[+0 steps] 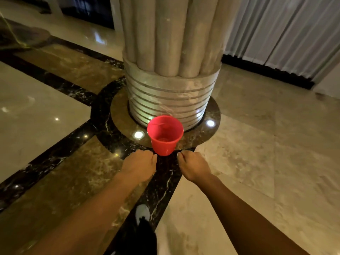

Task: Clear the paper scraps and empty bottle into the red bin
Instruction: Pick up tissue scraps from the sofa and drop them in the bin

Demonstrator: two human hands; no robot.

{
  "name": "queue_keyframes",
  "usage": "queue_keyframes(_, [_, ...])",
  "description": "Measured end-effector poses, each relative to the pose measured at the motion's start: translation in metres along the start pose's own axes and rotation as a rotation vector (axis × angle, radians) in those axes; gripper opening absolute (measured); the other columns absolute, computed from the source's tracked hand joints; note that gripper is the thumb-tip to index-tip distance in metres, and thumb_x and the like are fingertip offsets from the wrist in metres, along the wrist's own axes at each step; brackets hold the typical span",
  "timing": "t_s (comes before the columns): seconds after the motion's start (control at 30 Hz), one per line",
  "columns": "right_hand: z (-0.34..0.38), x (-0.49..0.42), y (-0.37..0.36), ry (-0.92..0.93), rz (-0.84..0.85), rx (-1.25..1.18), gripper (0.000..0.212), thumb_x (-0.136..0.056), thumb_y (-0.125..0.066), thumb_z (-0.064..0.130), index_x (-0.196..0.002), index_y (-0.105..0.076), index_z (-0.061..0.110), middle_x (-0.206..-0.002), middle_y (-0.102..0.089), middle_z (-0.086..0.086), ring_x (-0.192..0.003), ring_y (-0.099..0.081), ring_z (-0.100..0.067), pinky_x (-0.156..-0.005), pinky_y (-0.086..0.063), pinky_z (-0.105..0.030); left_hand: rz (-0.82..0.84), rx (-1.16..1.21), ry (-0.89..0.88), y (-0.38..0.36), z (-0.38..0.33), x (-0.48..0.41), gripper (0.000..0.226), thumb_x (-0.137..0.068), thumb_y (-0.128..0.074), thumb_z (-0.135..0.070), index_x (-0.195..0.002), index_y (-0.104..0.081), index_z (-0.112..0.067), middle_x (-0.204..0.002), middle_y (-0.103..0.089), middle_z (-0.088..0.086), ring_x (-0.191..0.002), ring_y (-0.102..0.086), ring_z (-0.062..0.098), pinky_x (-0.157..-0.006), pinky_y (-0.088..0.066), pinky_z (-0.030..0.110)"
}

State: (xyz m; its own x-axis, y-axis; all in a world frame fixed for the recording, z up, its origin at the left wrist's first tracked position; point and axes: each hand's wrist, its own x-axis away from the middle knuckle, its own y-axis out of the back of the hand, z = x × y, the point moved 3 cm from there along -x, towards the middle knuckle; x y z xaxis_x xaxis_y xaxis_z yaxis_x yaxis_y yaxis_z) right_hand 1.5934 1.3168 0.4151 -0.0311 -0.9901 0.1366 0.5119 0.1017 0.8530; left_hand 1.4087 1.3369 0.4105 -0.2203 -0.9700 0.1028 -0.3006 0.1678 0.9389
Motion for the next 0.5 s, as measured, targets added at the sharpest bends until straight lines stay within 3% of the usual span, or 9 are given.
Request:
queue_keyframes(0.03, [-0.005,-0.058,-0.004,0.010,0.002,0.021,0.039,-0.101,-0.032,0.038,-0.070,-0.047,0.018,-0.081,-0.062,-0.012,-0.079,-0.059,-0.033,-0.065,-0.041,-0.038,-0.003,0.005,0.003,-0.007,0.008,-0.057,0.038,-0.098,-0.031,-0.042,-0.069,-0.044,-0.022,-0.083,-0.062,0.007,-0.080,-0.061,0.029,-0.071,-0.050,0.039])
queue_keyframes(0.1, [-0.007,-0.078,-0.003,0.026,0.014,0.037,0.037,-0.101,-0.032,0.037,-0.079,-0.051,0.014,-0.088,-0.065,-0.015,-0.080,-0.061,-0.033,-0.068,-0.049,-0.042,0.015,-0.003,0.006,-0.006,0.009,-0.077,0.036,-0.098,-0.032,-0.041,-0.073,-0.048,-0.021,-0.086,-0.064,0.007,-0.082,-0.062,0.028,-0.074,-0.051,0.040])
queue_keyframes(0.13, [-0.014,-0.151,-0.010,0.036,0.018,0.066,0.037,-0.101,-0.032,0.037,-0.083,-0.053,0.013,-0.089,-0.065,-0.015,-0.081,-0.061,-0.033,-0.069,-0.050,-0.043,0.018,0.026,0.018,-0.017,0.023,-0.148,0.035,-0.098,-0.033,-0.040,-0.074,-0.050,-0.021,-0.086,-0.064,0.007,-0.082,-0.063,0.028,-0.074,-0.051,0.040])
queue_keyframes(0.2, [-0.016,-0.170,-0.011,0.034,0.039,0.077,0.037,-0.101,-0.032,0.037,-0.090,-0.056,0.011,-0.094,-0.066,-0.015,-0.084,-0.062,-0.033,-0.067,-0.048,-0.040,0.037,0.003,0.016,-0.017,0.023,-0.168,0.033,-0.097,-0.035,-0.039,-0.078,-0.054,-0.020,-0.086,-0.064,0.005,-0.084,-0.064,0.027,-0.072,-0.051,0.038])
queue_keyframes(0.23, [-0.019,-0.239,-0.016,0.056,0.072,0.125,0.037,-0.101,-0.032,0.037,-0.093,-0.057,0.011,-0.096,-0.066,-0.015,-0.086,-0.061,-0.033,-0.066,-0.044,-0.037,0.033,0.014,0.073,-0.021,0.036,-0.232,0.033,-0.097,-0.036,-0.039,-0.081,-0.056,-0.019,-0.088,-0.064,0.005,-0.085,-0.064,0.027,-0.072,-0.051,0.038])
queue_keyframes(0.3, [-0.018,-0.262,-0.011,0.075,0.034,0.145,0.035,-0.100,-0.035,0.036,-0.095,-0.057,0.010,-0.097,-0.065,-0.015,-0.090,-0.061,-0.034,-0.066,-0.038,-0.035,0.040,0.005,0.059,-0.012,0.031,-0.255,0.030,-0.096,-0.037,-0.038,-0.083,-0.056,-0.018,-0.091,-0.064,0.006,-0.083,-0.063,0.026,-0.072,-0.052,0.039])
queue_keyframes(0.33, [-0.026,-0.316,-0.014,0.080,0.055,0.150,0.034,-0.100,-0.037,0.035,-0.094,-0.057,0.010,-0.096,-0.065,-0.016,-0.091,-0.060,-0.035,-0.066,-0.038,-0.035,0.056,0.020,0.093,-0.019,0.038,-0.305,0.029,-0.096,-0.037,-0.037,-0.084,-0.056,-0.018,-0.091,-0.064,0.006,-0.081,-0.063,0.025,-0.072,-0.053,0.039])
queue_keyframes(0.5, [-0.028,-0.395,-0.015,0.111,0.104,0.189,0.030,-0.099,-0.040,0.034,-0.099,-0.058,0.010,-0.098,-0.063,-0.012,-0.094,-0.059,-0.031,-0.071,-0.047,-0.038,0.077,0.019,0.118,-0.015,0.031,-0.377,0.027,-0.096,-0.041,-0.032,-0.101,-0.057,-0.012,-0.095,-0.061,0.007,-0.086,-0.061,0.022,-0.080,-0.054,0.040])
